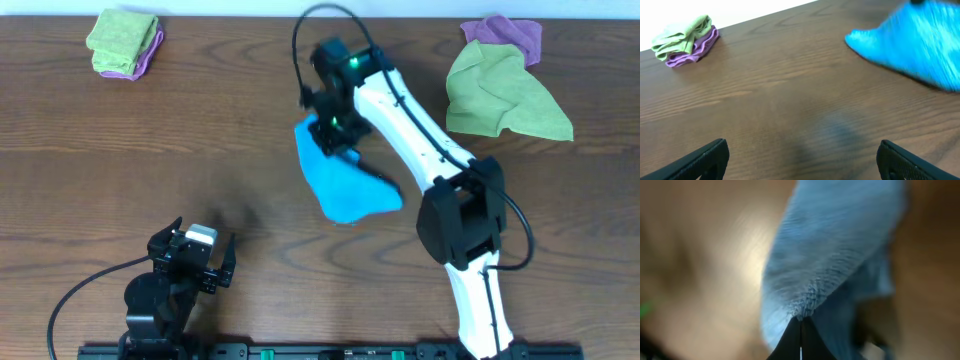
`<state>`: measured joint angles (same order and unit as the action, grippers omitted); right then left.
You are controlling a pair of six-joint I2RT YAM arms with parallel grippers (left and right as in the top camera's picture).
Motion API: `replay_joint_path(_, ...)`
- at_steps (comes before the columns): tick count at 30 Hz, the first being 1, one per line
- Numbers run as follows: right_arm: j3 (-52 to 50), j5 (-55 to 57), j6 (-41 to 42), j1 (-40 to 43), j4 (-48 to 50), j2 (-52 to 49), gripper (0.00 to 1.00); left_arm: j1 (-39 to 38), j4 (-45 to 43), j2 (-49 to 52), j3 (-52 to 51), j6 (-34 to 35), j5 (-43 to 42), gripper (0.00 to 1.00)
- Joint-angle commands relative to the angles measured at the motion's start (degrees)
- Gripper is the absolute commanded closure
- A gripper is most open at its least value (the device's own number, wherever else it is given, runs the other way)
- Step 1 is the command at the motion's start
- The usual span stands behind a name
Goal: Fold the cloth
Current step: 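Swing the hanging blue cloth and lay it down at center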
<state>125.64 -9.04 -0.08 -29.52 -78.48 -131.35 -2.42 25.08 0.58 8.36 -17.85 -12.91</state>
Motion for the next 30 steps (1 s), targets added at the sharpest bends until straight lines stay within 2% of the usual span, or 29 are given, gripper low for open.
replay_joint_path(1,7.8,17.8,8.5,0.5,-0.6,0.0,0.99,-0.2,0.1,-0.4,-1.1,-0.2,-0.2,0.04)
replay_joint_path(6,15.7,29.5,11.7,1.9,-1.4,0.0,0.98,-0.2,0.1,-0.4,-1.1,-0.2,-0.2,0.05)
replay_joint_path(10,18.3,27.9,12.3,2.1,-2.0,0.0,0.98,-0.2,0.1,-0.4,-1.1,-0.2,-0.2,0.05)
replay_joint_path(13,18.3,14.5,11.5,0.0,-2.2,0.0,0.99,-0.2,0.1,-0.4,-1.1,-0.2,-0.2,0.05)
replay_joint_path(15,18.0,-6.4,7.8,-2.6,-1.7,0.0,0.98,-0.2,0.1,-0.4,-1.1,-0.2,-0.2,0.05)
replay_joint_path(16,17.5,-23.3,1.4,-4.6,-0.9,0.0,0.99,-0.2,0.1,-0.4,-1.1,-0.2,-0.2,0.05)
replay_joint_path(17,17.0,-33.9,-5.4,-6.2,-0.9,0.0,0.89,-0.2,0.1,-0.4,-1.1,-0.2,-0.2,0.05)
replay_joint_path(18,16.9,-39.1,-12.2,-7.8,-1.8,0.0,0.72,-0.2,0.1,-0.4,-1.1,-0.2,-0.2,0.05)
replay_joint_path(19,16.9,-37.3,-15.8,-9.4,-2.5,0.0,0.44,-0.2,0.1,-0.4,-1.1,-0.2,-0.2,0.05)
replay_joint_path(20,16.9,-31.8,-15.6,-10.5,-3.0,0.0,0.25,-0.2,0.1,-0.4,-1.1,-0.2,-0.2,0.05)
replay_joint_path(23,16.8,-10.9,-10.0,-12.7,-4.0,0.0,0.01,-0.2,0.1,-0.4,-1.1,-0.2,-0.2,0.04)
replay_joint_path(26,16.6,3.0,-8.5,-13.3,-4.3,0.0,0.01,-0.2,0.1,-0.4,-1.1,-0.2,-0.2,0.05)
replay_joint_path(30,13.9,8.3,-8.2,-12.4,-4.2,0.0,0.01,-0.2,0.1,-0.4,-1.1,-0.2,-0.2,0.05)
